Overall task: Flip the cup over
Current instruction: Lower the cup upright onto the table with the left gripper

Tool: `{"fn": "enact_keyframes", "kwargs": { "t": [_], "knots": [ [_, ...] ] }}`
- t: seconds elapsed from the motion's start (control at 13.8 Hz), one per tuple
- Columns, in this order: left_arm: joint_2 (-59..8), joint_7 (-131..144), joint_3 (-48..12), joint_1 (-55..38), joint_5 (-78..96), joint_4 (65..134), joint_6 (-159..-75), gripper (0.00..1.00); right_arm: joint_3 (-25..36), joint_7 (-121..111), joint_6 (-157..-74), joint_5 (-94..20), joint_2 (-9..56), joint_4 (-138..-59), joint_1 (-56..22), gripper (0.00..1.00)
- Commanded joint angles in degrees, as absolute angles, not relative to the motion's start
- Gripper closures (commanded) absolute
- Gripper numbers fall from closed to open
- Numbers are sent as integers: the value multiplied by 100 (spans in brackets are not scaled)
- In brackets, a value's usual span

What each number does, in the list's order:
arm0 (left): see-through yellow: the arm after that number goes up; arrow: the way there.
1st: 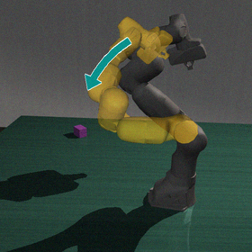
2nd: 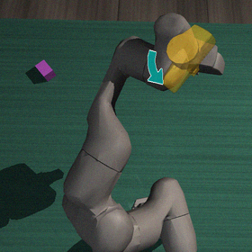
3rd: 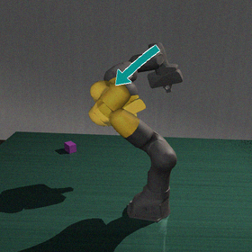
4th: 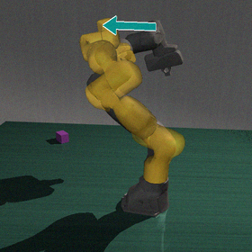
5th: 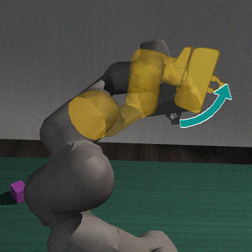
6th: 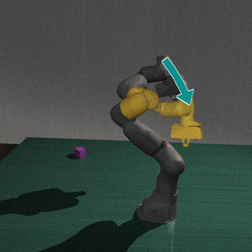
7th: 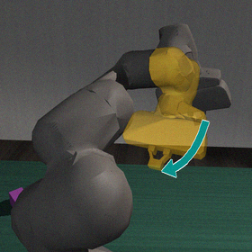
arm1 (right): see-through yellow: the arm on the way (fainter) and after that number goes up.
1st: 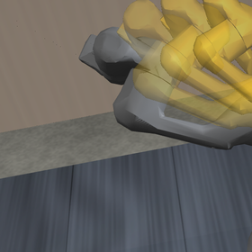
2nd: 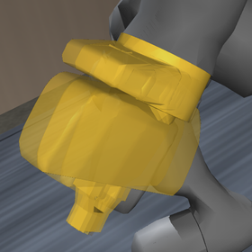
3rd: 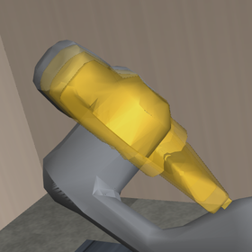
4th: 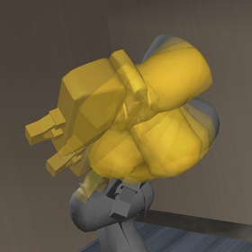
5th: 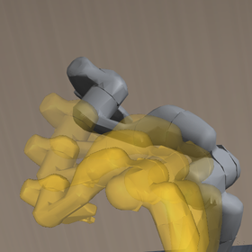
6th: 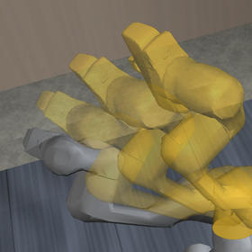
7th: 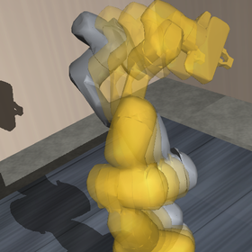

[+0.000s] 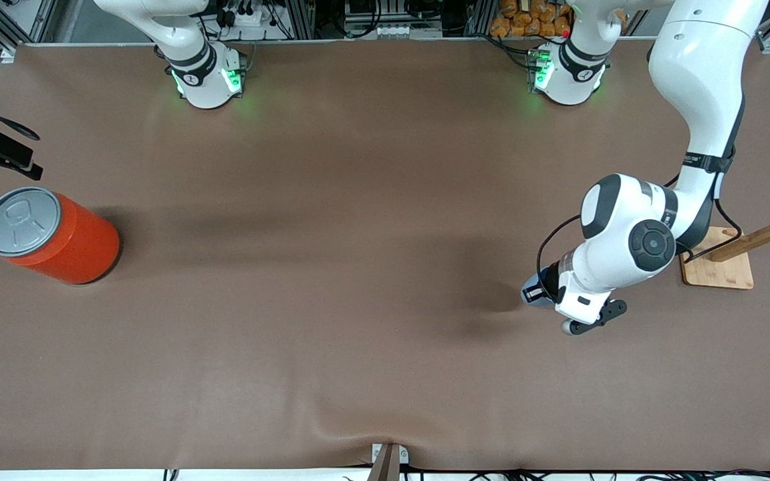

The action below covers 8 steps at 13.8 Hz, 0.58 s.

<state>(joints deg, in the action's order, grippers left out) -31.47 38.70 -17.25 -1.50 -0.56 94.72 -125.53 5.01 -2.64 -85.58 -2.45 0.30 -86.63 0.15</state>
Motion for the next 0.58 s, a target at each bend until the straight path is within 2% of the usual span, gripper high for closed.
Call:
{"fn": "enact_keyframes", "kwargs": {
  "t": [0.0,0.51],
  "knots": [
    [-2717,4288,-1740,-132,-787,10132,-12656,100,492,-237,-8543,-193,35,-8648,-9,0],
    [-2759,4834,-1740,-27,-1283,10468,-12674,100,492,-237,-8543,-193,35,-8666,-18,0]
  ]
}}
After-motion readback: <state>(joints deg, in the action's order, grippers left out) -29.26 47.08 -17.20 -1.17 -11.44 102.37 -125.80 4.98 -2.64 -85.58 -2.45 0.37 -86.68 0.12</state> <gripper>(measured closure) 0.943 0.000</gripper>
